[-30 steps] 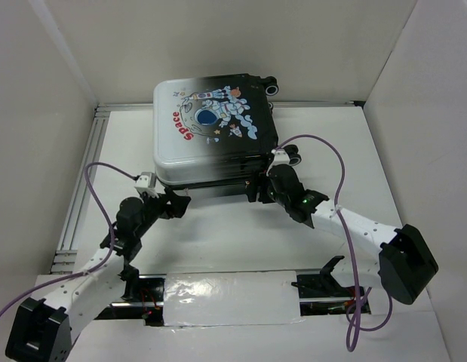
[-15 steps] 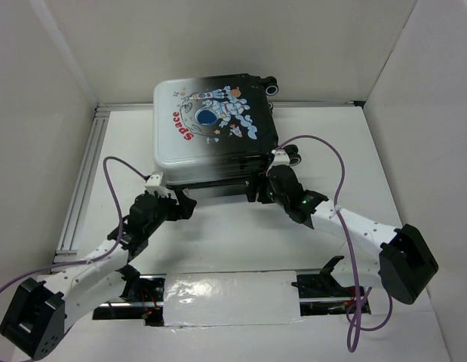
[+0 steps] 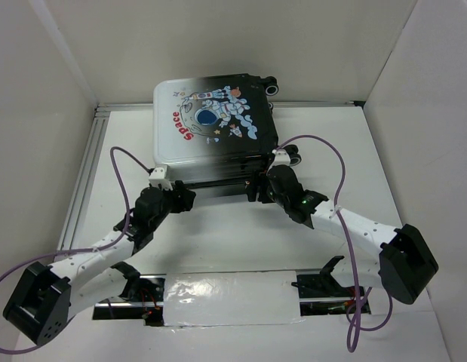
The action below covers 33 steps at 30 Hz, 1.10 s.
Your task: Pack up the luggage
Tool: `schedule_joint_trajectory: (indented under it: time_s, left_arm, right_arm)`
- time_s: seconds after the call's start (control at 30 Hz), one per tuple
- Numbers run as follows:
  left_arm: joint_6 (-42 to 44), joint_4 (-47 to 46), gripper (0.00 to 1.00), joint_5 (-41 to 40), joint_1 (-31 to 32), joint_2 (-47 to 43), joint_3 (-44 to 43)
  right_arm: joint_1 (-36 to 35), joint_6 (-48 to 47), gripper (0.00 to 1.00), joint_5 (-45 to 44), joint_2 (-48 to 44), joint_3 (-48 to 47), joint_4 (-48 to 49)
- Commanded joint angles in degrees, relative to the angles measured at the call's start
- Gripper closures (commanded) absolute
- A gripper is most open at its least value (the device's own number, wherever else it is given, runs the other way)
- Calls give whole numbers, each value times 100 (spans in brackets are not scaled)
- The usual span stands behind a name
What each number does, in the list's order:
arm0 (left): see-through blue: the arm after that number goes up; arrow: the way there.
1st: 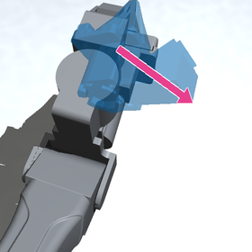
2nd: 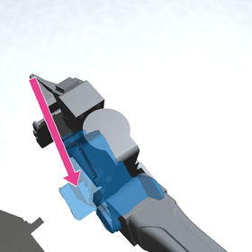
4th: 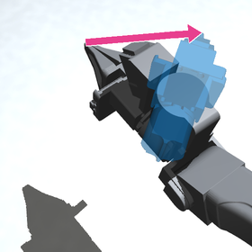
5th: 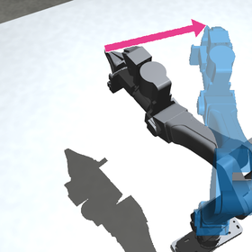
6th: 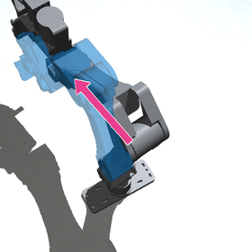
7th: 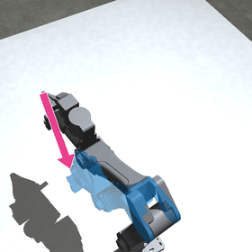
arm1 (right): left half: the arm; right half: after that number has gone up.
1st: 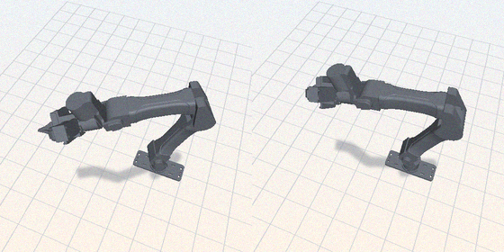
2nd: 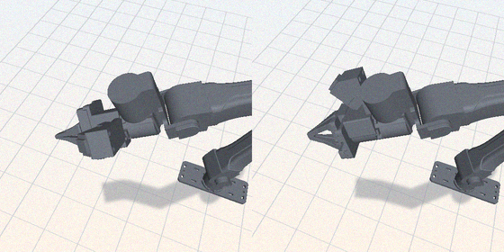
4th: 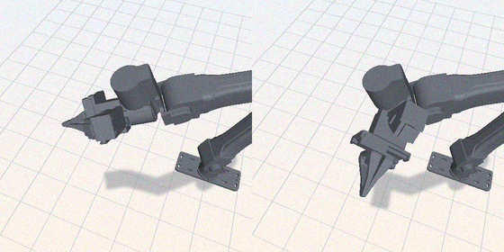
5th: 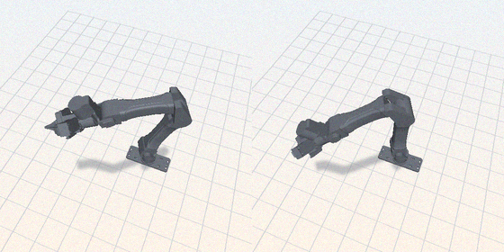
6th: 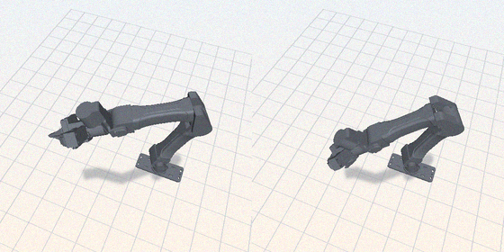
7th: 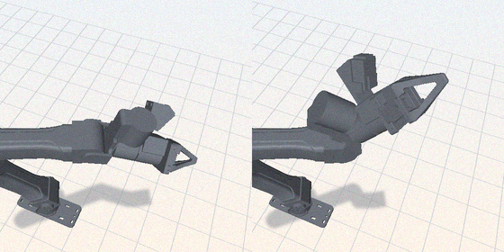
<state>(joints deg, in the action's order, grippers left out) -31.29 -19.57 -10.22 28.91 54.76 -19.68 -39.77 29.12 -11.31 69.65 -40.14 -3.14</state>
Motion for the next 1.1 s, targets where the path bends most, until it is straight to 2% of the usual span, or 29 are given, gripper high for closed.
schedule_joint_trajectory:
  time_s: [0.0, 0.27, 0.57, 0.83, 0.93, 1.03, 1.07]
  left_arm:
    - [193, -547, 30, -165, 89, 158, -238]
    - [299, -671, 37, -437, 326, 368, -343]
    - [431, -671, 55, -622, 440, 535, -502]
    - [536, -732, 64, -727, 440, 597, -449]
    - [650, -732, 70, -727, 440, 711, -449]
    - [650, -863, 79, -675, 440, 711, -449]
    - [650, -864, 85, -614, 440, 711, -449]
  right_arm:
    - [-57, 49, 26, -143, -48, -143, 182]
    - [-57, 49, 26, -143, -162, -143, 129]
    - [-57, 49, 26, -143, -162, -90, 129]
    - [-57, 49, 26, -143, -215, -90, 129]
    - [-57, 49, 26, -143, -154, -90, 129]
    - [-57, 49, 26, -91, -153, -90, 129]
    - [-57, 49, 26, -91, -153, -151, 129]
